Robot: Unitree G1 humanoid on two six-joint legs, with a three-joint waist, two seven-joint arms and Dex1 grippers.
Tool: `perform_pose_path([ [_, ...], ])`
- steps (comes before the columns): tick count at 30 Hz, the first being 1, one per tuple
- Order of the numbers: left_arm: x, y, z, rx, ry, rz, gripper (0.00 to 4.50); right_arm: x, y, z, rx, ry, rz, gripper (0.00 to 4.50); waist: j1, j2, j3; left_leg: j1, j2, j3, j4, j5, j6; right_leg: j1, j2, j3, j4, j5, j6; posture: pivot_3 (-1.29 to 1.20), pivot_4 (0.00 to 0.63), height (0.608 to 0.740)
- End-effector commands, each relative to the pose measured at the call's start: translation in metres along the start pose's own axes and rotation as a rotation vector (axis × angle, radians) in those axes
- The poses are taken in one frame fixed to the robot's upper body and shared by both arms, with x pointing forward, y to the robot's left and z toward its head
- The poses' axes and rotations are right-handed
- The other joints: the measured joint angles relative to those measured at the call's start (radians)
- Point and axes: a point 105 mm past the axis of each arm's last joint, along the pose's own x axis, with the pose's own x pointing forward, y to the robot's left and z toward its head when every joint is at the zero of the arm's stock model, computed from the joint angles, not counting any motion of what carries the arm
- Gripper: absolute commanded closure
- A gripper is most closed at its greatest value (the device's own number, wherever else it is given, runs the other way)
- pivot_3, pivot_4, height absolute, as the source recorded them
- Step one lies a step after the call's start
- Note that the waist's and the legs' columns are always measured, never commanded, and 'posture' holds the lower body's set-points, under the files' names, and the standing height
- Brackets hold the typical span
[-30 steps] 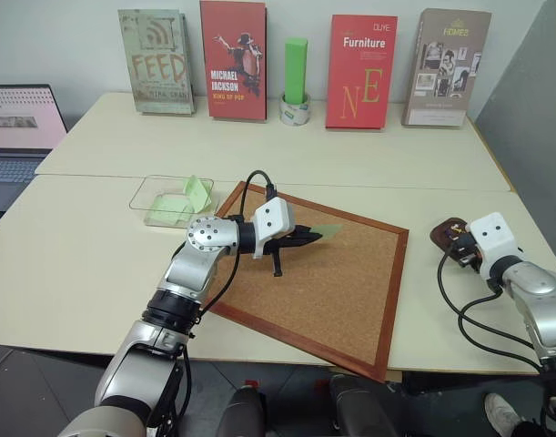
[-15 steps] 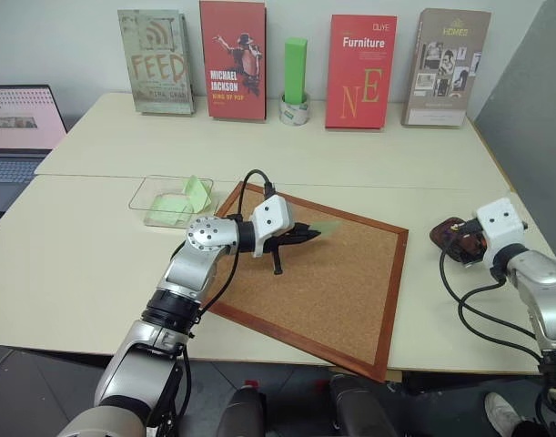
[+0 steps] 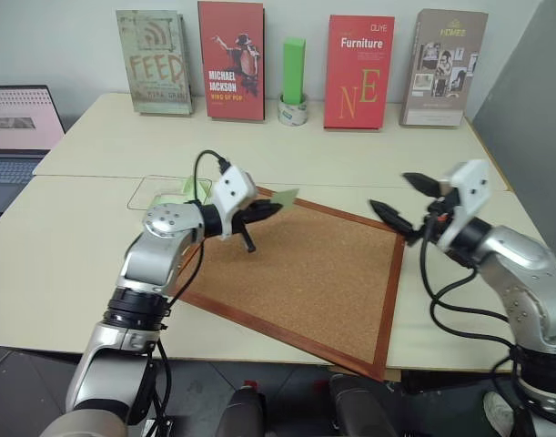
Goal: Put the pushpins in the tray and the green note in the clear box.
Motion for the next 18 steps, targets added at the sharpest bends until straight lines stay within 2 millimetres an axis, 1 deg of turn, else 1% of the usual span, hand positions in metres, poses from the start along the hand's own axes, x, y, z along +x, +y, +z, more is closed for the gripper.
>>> perform_pose_path([
  [1, -0.037, 0.048, 0.015, 0.059, 0.058, 0.192, 4.50, 0.018, 0.020, 0.007, -0.025, -0.010, 0.135, 0.02, 0.001, 0.000, 0.000, 0.000, 0.000, 0.000, 0.000, 0.000, 0.000, 0.000, 0.000, 0.000, 0.000, 0.000, 0.000, 0.00, 0.150, 0.740],
  [3, -0.054, 0.065, 0.010, 0.077, 0.141, 0.238, 4.50, 0.026, 0.024, 0.004, -0.042, 0.005, 0.166, 0.02, 0.001, -0.001, 0.001, -0.001, 0.000, 0.000, 0.000, 0.000, 0.000, 0.000, 0.000, -0.001, 0.000, 0.000, 0.000, 0.00, 0.150, 0.740],
  [5, -0.066, 0.074, 0.003, 0.072, 0.200, 0.265, 4.50, 0.030, 0.025, 0.002, -0.051, 0.009, 0.183, 0.02, 0.002, -0.002, 0.001, -0.001, 0.000, 0.000, 0.000, 0.000, 0.000, -0.001, 0.000, -0.001, -0.001, 0.000, 0.000, 0.00, 0.150, 0.740],
  [7, -0.079, 0.086, -0.011, 0.072, 0.280, 0.298, 4.50, 0.037, 0.027, 0.002, -0.053, 0.007, 0.198, 0.02, 0.006, -0.002, 0.001, -0.001, 0.000, 0.000, -0.001, 0.000, 0.000, -0.001, -0.001, -0.001, -0.002, 0.000, 0.000, 0.00, 0.150, 0.740],
  [9, -0.087, 0.094, -0.020, 0.080, 0.331, 0.320, 4.50, 0.041, 0.029, 0.002, -0.059, 0.006, 0.212, 0.02, 0.006, -0.002, 0.001, -0.001, 0.000, 0.000, -0.001, 0.000, 0.000, -0.001, -0.001, -0.001, -0.002, 0.000, 0.000, 0.00, 0.150, 0.740],
  [13, -0.094, 0.106, -0.039, 0.101, 0.419, 0.340, 4.50, 0.048, 0.037, 0.003, -0.066, 0.000, 0.242, 0.02, 0.010, -0.002, 0.001, -0.002, 0.000, 0.000, -0.001, 0.000, 0.000, -0.001, -0.001, -0.002, -0.001, -0.001, -0.001, 0.00, 0.150, 0.740],
  [16, -0.091, 0.114, -0.042, 0.108, 0.429, 0.354, 4.50, 0.051, 0.039, 0.004, -0.069, -0.004, 0.249, 0.02, 0.010, -0.002, 0.002, -0.002, 0.000, 0.000, -0.001, 0.000, 0.000, -0.001, -0.001, -0.002, -0.001, -0.001, -0.001, 0.00, 0.150, 0.740],
  [18, -0.087, 0.115, -0.044, 0.108, 0.431, 0.338, 4.50, 0.052, 0.041, 0.005, -0.071, -0.006, 0.253, 0.02, 0.010, -0.002, 0.002, -0.002, 0.000, 0.000, -0.001, 0.000, 0.000, -0.002, -0.001, -0.002, -0.001, -0.001, -0.001, 0.00, 0.150, 0.740],
])
